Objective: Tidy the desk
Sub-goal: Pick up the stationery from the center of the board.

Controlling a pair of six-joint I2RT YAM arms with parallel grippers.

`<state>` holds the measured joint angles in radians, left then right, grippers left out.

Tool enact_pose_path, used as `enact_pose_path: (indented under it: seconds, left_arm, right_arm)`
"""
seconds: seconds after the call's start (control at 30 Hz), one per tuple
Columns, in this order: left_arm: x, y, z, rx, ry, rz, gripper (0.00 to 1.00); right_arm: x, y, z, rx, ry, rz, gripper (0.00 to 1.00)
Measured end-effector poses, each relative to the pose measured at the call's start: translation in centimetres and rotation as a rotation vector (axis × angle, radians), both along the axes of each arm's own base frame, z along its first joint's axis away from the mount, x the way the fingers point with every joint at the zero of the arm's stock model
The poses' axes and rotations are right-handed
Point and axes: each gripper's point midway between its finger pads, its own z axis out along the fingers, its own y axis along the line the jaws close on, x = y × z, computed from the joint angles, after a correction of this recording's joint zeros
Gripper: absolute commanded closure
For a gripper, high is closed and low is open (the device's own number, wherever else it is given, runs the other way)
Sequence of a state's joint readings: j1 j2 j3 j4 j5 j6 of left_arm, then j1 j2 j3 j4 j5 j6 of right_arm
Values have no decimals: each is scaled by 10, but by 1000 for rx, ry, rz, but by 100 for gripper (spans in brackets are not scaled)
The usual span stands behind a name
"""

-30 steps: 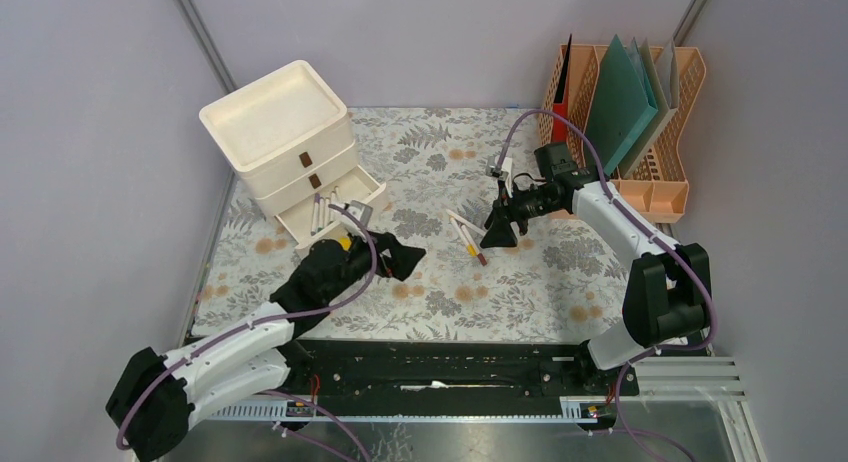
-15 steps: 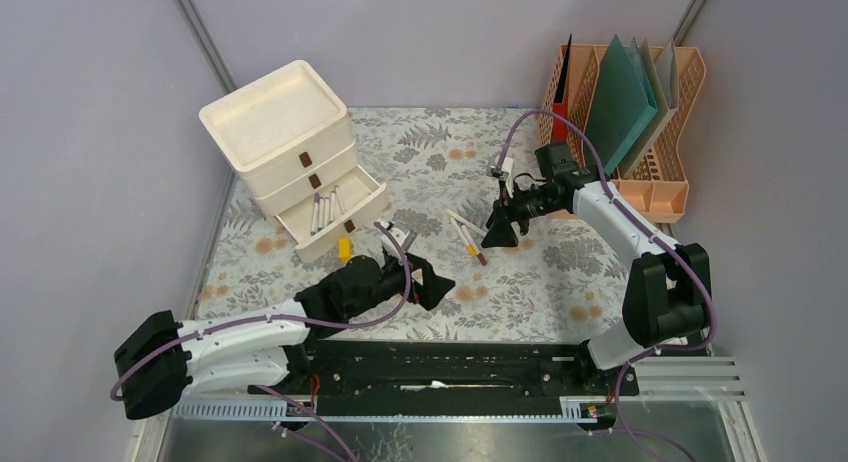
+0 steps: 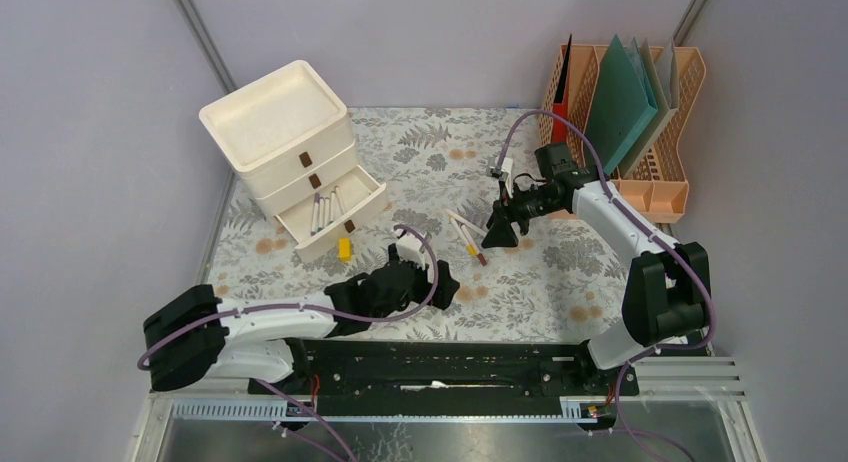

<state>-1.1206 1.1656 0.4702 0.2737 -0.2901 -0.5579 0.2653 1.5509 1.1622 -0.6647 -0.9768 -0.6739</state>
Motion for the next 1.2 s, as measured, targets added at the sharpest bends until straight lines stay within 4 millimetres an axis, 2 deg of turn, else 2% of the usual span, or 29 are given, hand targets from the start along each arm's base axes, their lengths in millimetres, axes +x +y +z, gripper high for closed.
enact_pose_path:
  seconds: [0.13,0.3,0.43,0.57,0.83,0.97,1.07,1.13,1.2]
  left_arm:
    - [17,-2,-7,34,48,130,1]
    - [32,-1,-14,52,93,264,1]
    - [40,8,-20,83,105,354,1]
    - [41,13,-26,105,113,387,1]
    - [42,16,-33,149,119,400,1]
    - [42,17,-33,153,118,403,1]
    - [42,18,-34,159,118,403,1]
    - [42,20,-35,169,118,405,1]
    - [41,21,-35,174,117,407,1]
  right_arm:
    - [2,-2,-2,-16,-3,-11,29]
    - [19,-5,-11,-55,-13,-101,35]
    - [34,-10,-30,-114,14,-209,43]
    - [50,-13,-51,-187,30,-289,43]
    - [61,-5,-98,-374,30,-328,50]
    - [66,-9,-117,-453,25,-350,51]
    - [72,-11,-120,-485,9,-366,57]
    - [77,-10,-117,-489,-5,-373,64]
    - [80,-5,-113,-475,-8,-368,66]
